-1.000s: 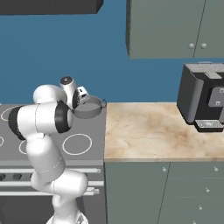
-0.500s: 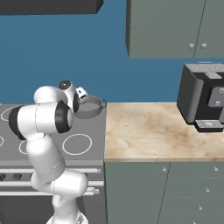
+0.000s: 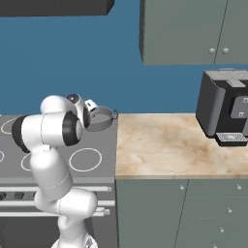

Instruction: Move the pot and pan from the stove into the sink.

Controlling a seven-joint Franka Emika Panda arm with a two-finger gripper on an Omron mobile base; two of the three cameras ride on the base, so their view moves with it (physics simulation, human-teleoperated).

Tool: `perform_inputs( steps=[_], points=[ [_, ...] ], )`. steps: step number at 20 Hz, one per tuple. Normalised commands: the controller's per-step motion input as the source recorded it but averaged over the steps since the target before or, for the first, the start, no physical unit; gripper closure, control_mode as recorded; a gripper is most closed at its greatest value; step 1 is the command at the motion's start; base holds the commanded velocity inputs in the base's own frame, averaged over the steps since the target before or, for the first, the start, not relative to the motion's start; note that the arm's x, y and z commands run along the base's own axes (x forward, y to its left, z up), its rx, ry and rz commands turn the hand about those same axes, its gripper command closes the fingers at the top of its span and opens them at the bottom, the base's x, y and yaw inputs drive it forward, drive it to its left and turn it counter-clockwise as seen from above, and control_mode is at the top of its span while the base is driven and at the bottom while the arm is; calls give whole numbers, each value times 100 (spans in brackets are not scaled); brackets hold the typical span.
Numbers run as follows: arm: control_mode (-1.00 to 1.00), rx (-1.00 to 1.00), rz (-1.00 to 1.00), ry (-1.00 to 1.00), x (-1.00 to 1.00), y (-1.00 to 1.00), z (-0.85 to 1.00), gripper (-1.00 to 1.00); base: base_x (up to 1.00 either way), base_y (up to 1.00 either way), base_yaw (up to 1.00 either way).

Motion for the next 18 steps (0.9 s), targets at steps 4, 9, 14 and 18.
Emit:
perform_inputs(
  steps=[4, 9, 14, 18],
  points=[
    [-100, -4, 0, 0, 20, 0, -15, -100, 0, 0, 0],
    [-100, -3, 1, 0, 19, 0, -27, -100, 0, 0, 0],
    [-100, -4, 1, 0, 17, 3, -30, -100, 0, 0, 0],
    [-100, -4, 0, 0, 21, 6, -17, -100, 0, 0, 0]
  ],
)
